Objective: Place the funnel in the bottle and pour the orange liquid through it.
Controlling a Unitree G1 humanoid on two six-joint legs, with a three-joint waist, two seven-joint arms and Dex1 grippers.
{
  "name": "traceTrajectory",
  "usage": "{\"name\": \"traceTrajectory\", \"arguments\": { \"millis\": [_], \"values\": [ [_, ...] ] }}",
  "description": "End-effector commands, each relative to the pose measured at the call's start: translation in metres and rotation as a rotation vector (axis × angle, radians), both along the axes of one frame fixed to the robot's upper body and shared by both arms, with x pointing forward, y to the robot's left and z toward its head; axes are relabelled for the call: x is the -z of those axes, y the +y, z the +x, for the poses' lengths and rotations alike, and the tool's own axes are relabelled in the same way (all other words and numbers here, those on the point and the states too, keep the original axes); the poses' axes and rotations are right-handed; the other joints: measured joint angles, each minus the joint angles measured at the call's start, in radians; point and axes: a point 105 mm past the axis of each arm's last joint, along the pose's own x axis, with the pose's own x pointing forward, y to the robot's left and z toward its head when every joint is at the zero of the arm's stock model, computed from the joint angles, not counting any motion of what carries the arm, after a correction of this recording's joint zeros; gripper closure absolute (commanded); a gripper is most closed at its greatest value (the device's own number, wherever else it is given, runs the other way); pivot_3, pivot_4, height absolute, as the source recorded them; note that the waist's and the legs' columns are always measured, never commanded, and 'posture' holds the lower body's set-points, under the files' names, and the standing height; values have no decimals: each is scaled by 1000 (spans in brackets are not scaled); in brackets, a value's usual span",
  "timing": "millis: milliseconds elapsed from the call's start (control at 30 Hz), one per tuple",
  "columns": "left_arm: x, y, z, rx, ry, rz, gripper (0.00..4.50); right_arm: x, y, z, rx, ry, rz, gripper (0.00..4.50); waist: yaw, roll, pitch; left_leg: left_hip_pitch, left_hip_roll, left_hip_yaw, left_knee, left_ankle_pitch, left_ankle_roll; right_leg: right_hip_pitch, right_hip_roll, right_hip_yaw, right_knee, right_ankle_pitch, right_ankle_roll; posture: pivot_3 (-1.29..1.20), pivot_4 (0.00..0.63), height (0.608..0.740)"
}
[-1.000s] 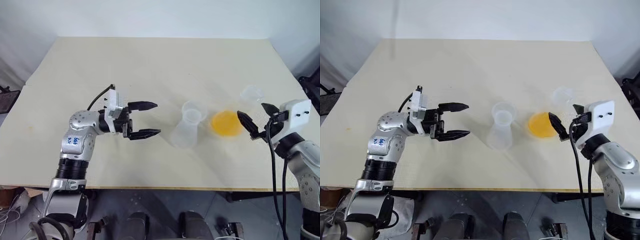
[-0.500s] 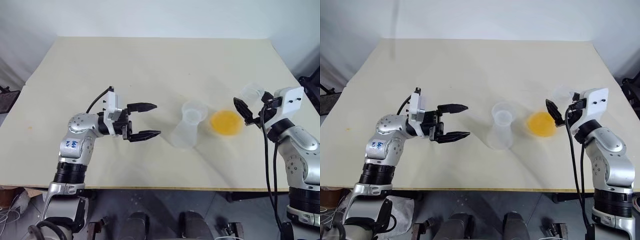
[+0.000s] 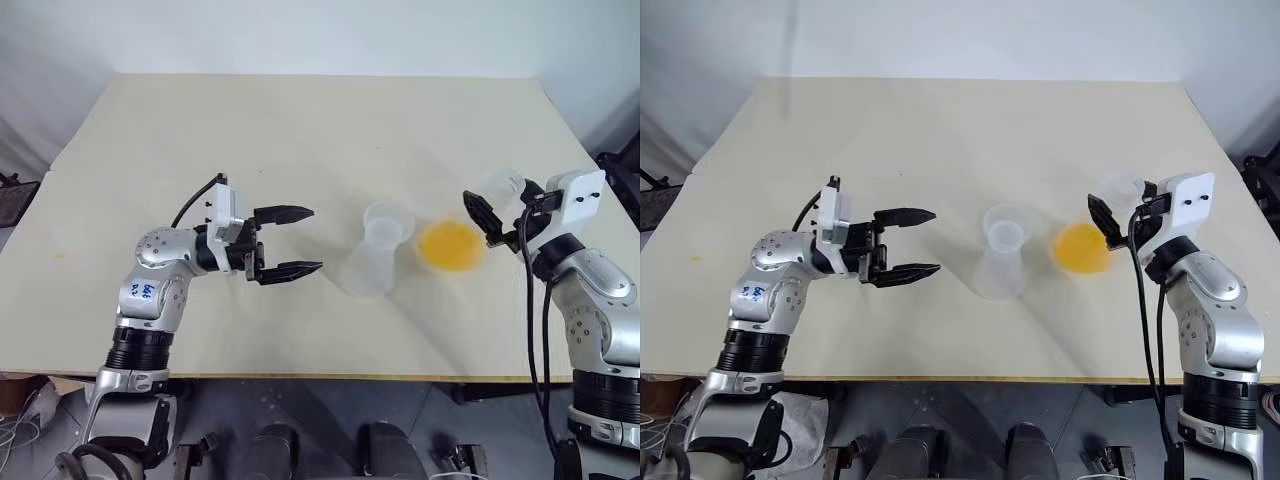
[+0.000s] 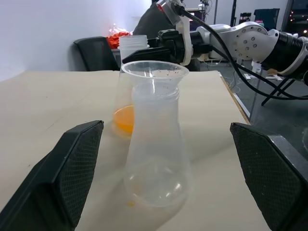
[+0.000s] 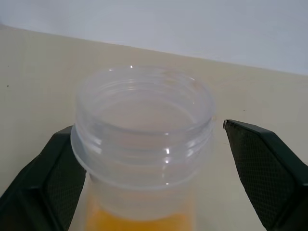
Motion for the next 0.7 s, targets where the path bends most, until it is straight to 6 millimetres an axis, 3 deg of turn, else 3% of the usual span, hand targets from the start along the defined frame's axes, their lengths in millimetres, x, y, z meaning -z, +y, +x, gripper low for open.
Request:
{"name": "traceTrajectory", "arguments": {
  "millis": [33,100,233,267,400,700],
  "values": [
    [-9,2,-5,3,-42,-11,1,-15,6,-4,-29,-59,2,199,0,0,0,0,0,0,0,0,0,0,0,0,0,0,0,0,150,740],
    [-9,1,-5,3,-42,-12,0,-16,6,-4,-30,-62,6,618,0,0,0,0,0,0,0,0,0,0,0,0,0,0,0,0,150,740],
    [-8,2,-5,0,-38,-12,0,-17,8,-4,-38,-61,7,1927,0,0,0,0,0,0,0,0,0,0,0,0,0,0,0,0,150,740],
    [-8,2,-4,-1,-38,-12,0,-17,8,-4,-38,-62,9,2041,0,0,0,0,0,0,0,0,0,0,0,0,0,0,0,0,150,740],
    [-7,2,-5,0,-35,-11,0,-19,12,-6,-54,-63,-8,2041,0,0,0,0,0,0,0,0,0,0,0,0,0,0,0,0,150,740],
    [-4,-1,0,12,-24,-1,0,-53,39,-17,-116,-98,-169,2041,0,2,1,0,0,0,0,0,0,0,0,0,0,0,0,0,150,740]
  ]
}}
